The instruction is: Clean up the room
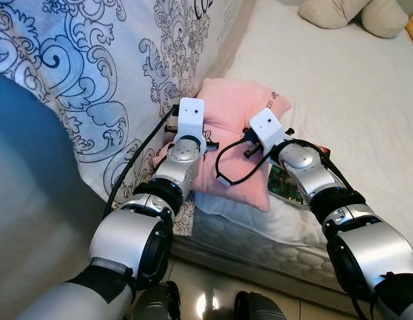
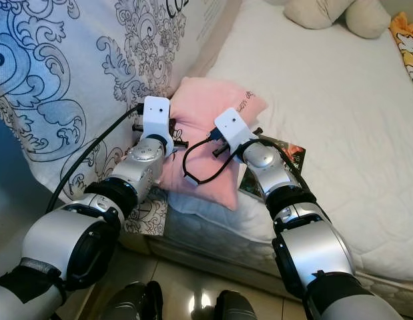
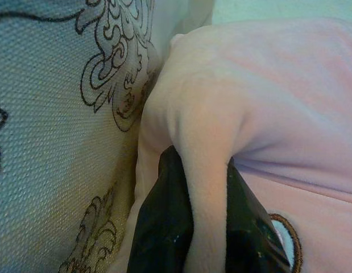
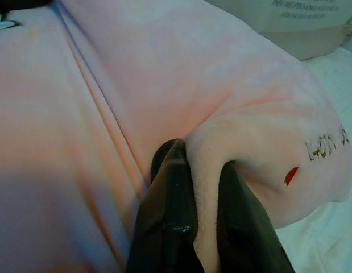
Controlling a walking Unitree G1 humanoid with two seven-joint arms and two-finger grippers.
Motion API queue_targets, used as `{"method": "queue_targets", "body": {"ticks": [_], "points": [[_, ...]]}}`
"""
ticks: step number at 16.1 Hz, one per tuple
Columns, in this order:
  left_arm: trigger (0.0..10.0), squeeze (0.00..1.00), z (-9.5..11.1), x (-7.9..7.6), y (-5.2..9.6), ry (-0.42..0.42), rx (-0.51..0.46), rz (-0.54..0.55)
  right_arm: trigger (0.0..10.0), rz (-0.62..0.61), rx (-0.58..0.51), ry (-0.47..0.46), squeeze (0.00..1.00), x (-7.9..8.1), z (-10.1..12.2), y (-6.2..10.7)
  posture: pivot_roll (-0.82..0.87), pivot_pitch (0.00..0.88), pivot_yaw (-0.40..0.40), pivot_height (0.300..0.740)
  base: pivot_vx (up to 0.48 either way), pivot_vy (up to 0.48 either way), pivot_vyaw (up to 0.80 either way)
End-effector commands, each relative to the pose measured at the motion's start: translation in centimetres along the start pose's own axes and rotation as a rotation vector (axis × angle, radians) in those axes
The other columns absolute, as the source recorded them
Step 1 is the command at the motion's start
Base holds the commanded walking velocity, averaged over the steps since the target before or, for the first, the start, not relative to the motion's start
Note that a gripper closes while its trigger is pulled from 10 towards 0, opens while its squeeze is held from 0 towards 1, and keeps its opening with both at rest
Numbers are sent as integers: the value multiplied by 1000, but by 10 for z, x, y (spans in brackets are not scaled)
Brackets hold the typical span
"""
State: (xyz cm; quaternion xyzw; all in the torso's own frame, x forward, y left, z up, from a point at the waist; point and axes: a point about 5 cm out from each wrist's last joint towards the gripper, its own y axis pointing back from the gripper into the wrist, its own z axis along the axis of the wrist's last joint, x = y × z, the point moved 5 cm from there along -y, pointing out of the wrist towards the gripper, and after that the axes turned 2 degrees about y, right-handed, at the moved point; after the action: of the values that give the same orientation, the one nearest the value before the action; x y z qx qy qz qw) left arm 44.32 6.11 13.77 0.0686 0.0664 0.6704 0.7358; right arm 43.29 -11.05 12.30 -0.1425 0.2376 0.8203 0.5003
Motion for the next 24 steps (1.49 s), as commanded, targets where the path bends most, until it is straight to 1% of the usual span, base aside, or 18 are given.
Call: {"method": "queue_targets", "body": {"ticks": [1, 4, 5, 6, 7, 8, 9, 10, 11, 12, 13, 14, 15, 16, 18, 20, 22, 24], "points": [[10000, 0, 33, 37, -3, 32, -106, 148, 10000, -39, 113, -6, 0, -12, -33, 11, -108, 185, -39, 722, 0, 0, 0], [10000, 0, 33, 37, -3, 32, -106, 148, 10000, -39, 113, -6, 0, -12, -33, 11, -108, 185, -39, 722, 0, 0, 0], [10000, 0, 54, 18, -3, -35, -198, 41, 10000, -191, -16, -103, 0, -34, -5, 8, -121, 242, -58, 722, 0, 0, 0], [10000, 0, 87, -7, 6, -133, -368, -123, 10000, -386, -221, -283, 0, -61, 24, 20, -117, 238, -57, 722, 0, 0, 0], [10000, 0, 91, -9, 12, -158, -416, -176, 10000, -438, -280, -320, 0, -65, 25, 30, -113, 227, -52, 722, 0, 0, 0], [10000, 0, 87, 1, 23, -144, -458, -201, 10000, -470, -317, -349, 0, -61, 19, 46, -110, 215, -50, 722, 0, 0, 0], [10000, 0, 83, 4, 28, -119, -454, -210, 10000, -488, -315, -364, 0, -59, 14, 53, -104, 202, -51, 722, 0, 0, 0], [10000, 0, 74, 7, 43, -106, -464, -229, 10000, -524, -313, -369, 0, -53, 4, 70, -86, 180, -50, 722, 0, 0, 0], [10000, 0, 65, 6, 62, -103, -484, -245, 10000, -557, -313, -363, 0, -43, -4, 88, -71, 151, -48, 722, 0, 0, 0], [10000, 0, 62, 5, 72, -100, -494, -251, 10000, -579, -324, -352, 0, -39, -6, 99, -69, 143, -48, 722, 0, 0, 0], [10000, 0, 53, -2, 98, -137, -516, -258, 10000, -647, -336, -285, 0, -29, -10, 134, -43, 92, -41, 722, 0, 0, 0], [10000, 0, 51, -3, 103, -135, -517, -264, 10000, -659, -330, -278, 0, -27, -11, 141, -43, 92, -41, 722, 0, 0, 0], [10000, 0, 42, -9, 120, -171, -524, -286, 10000, -670, -295, -274, 0, -15, -20, 162, -39, 58, -39, 722, 0, 0, 0], [10000, 0, 30, -11, 127, -174, -483, -293, 10000, -687, -242, -293, 0, -4, -32, 179, -42, 39, -34, 722, 0, 0, 0], [10000, 0, 32, -7, 122, -157, -474, -275, 10000, -695, -215, -307, 0, -3, -37, 181, -51, 25, -27, 722, 229, 0, 0], [10000, 0, 38, -5, 117, -139, -461, -239, 10000, -703, -213, -314, 0, -4, -33, 178, -65, 21, -24, 722, 461, 0, 0], [10000, 0, 37, -6, 111, -119, -426, -209, 10000, -671, -199, -315, 0, -7, -33, 170, -76, 22, -21, 722, 461, 0, 0], [10000, 0, 36, 1, 103, -109, -399, -158, 10000, -640, -192, -319, 0, -5, -32, 163, -75, 27, -23, 722, 461, 0, 0]]}}
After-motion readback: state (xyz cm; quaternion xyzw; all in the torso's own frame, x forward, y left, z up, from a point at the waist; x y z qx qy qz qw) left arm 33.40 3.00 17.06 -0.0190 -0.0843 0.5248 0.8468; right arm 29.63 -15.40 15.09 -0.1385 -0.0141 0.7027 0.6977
